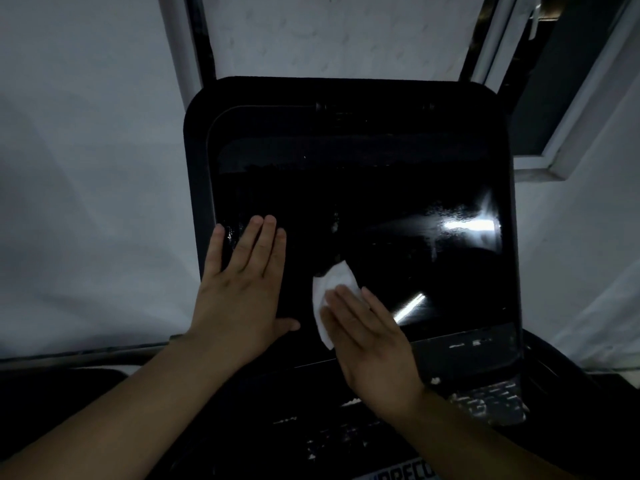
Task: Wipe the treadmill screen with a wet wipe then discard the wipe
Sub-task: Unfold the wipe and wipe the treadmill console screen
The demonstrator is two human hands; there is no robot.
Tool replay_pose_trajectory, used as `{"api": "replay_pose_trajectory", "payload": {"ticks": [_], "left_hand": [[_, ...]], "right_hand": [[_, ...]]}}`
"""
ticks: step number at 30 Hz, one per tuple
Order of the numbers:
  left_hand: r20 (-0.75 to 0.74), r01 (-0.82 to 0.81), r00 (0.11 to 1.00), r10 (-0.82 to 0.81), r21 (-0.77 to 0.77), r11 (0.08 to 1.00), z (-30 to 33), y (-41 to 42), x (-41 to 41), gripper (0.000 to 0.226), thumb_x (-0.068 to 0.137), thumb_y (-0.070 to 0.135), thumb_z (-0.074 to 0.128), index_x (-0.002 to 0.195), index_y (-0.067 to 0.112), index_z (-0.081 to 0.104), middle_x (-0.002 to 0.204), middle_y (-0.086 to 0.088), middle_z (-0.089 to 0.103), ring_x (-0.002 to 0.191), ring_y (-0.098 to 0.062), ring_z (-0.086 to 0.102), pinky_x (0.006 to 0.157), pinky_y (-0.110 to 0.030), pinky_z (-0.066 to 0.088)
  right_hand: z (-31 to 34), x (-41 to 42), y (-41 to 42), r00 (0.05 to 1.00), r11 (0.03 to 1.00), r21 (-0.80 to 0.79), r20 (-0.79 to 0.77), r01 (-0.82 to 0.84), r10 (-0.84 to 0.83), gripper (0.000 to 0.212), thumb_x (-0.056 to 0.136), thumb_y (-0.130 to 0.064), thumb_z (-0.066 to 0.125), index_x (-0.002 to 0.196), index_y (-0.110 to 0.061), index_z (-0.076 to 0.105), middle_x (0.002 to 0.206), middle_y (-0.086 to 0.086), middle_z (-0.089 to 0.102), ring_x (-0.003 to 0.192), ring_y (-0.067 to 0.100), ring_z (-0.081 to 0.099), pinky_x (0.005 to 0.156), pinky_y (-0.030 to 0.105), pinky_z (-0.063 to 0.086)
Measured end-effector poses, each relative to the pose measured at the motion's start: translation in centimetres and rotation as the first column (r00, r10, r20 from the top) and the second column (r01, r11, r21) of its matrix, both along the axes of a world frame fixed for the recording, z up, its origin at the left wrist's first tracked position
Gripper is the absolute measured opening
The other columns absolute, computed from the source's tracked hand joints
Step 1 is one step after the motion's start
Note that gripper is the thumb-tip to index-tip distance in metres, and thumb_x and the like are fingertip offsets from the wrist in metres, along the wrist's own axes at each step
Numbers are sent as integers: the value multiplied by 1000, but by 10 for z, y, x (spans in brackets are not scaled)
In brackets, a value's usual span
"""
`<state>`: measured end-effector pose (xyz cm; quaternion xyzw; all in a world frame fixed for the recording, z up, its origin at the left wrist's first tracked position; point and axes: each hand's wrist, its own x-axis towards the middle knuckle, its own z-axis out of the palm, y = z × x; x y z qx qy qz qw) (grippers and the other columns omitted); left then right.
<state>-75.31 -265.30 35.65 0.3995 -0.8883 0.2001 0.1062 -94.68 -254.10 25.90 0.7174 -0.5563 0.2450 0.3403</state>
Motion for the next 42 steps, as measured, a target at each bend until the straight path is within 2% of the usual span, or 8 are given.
{"api": "replay_pose_trajectory", "payload": {"ticks": [5,12,15,19,24,32,35,42], "left_hand": [[-8,9,1000,-9,8,1000,2,1,-1,136,59,80,69,159,5,15,169,-17,14,157,-29,8,123,-63,0],[4,-29,1000,29,25,999,6,5,-3,133,70,86,52,158,10,-12,170,-12,-14,155,-24,-17,120,-61,-14],[-4,-21,1000,21,35,999,5,4,-3,134,70,86,53,158,10,-14,169,-12,-15,155,-25,-17,120,-61,-13],[-14,5,1000,-5,37,999,4,2,-1,136,63,83,64,160,7,5,170,-15,3,157,-27,-1,122,-61,-4],[-9,-3,1000,3,35,999,3,2,-2,133,72,85,52,157,10,-17,168,-12,-20,154,-25,-21,120,-61,-11],[-16,-3,1000,4,40,999,5,3,-1,133,71,85,54,158,10,-16,169,-12,-17,155,-25,-20,121,-61,-10],[-20,-8,1000,9,43,999,6,4,-1,133,72,86,52,157,11,-17,169,-12,-17,155,-25,-20,121,-61,-10],[-22,-4,1000,5,44,999,6,4,-2,133,72,84,54,158,11,-15,169,-12,-18,155,-25,-20,121,-61,-10]], "right_hand": [[46,-5,-32,998,998,0,5,69,-69,34,99,-11,54,129,-4,68,140,15,64,139,28,53,120,53,35],[120,-19,-95,982,982,33,44,184,-185,40,96,-17,48,132,-7,63,146,12,59,143,27,48,125,48,28],[110,-12,-84,981,981,41,17,192,-192,35,96,-16,50,127,-10,65,142,10,62,140,25,51,124,46,29],[50,-1,-36,991,994,26,79,110,-112,29,101,-13,51,121,-6,71,137,11,66,137,25,55,120,49,36],[-14,9,17,996,997,69,71,43,-48,35,106,-17,46,128,-2,69,144,16,61,143,27,49,113,56,43],[79,-18,-66,989,989,-3,30,148,-148,43,99,-13,53,141,-6,58,149,12,57,144,29,47,122,51,31],[122,-30,-97,976,975,42,2,217,-217,49,100,-22,40,145,-8,52,153,12,52,148,28,41,124,51,28],[71,-23,-54,977,976,40,10,213,-214,43,98,-15,50,139,-8,60,149,10,57,146,27,45,123,52,29]]}}
